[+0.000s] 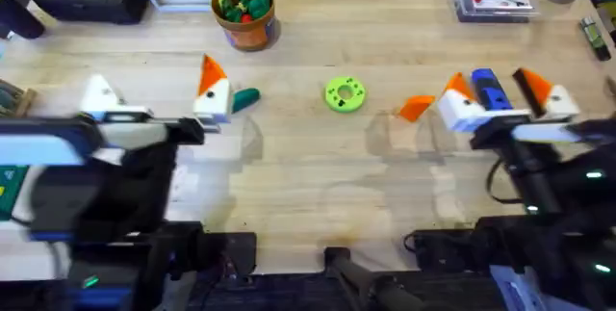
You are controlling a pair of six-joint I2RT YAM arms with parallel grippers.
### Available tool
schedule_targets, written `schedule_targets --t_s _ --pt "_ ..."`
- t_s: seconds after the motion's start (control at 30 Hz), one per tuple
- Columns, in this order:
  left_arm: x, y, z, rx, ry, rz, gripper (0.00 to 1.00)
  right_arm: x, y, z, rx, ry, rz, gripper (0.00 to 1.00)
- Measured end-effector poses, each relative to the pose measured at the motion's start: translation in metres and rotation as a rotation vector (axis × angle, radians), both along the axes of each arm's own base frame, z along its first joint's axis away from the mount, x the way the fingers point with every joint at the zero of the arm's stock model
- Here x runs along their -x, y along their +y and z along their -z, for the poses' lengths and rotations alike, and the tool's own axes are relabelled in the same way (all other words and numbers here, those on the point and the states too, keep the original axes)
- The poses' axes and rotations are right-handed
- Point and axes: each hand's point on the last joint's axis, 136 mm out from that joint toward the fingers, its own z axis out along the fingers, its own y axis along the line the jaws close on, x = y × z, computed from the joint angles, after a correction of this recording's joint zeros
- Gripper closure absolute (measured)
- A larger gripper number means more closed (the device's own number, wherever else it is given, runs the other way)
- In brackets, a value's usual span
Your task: Pick up the gripper from the table and insert it into the empty holder that is missing its gripper. Then pick up a screw, insert it into the mounting hole, and use the screwdriver to tighten it. Finally, clean up the table by picking up the vegetable and placing it into the bucket.
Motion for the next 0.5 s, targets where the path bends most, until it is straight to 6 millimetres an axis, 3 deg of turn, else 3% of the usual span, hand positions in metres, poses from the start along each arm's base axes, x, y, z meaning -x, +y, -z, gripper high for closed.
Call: schedule_targets --t_s 0.13,0.23,0.37,0.5 --pt "0.005 0.0 -0.037 -0.001 0.074 0.0 0.015 0.01 0.0 -0.038 -0.004 0.051 -0.002 0.007" --pt "-0.001 0.0 -0.046 -0.017 0.205 0.002 0.015 0.017 0.005 -0.052 -0.01 0.174 -0.029 0.007" --pt "-0.014 -0.001 -0.037 -0.083 0.41 0.02 0.015 0.025 0.011 -0.05 -0.025 0.381 -0.059 0.007" --pt "-0.035 -0.003 -0.012 -0.141 0.568 0.056 0.015 0.025 0.013 -0.041 -0.034 0.517 -0.072 0.009"
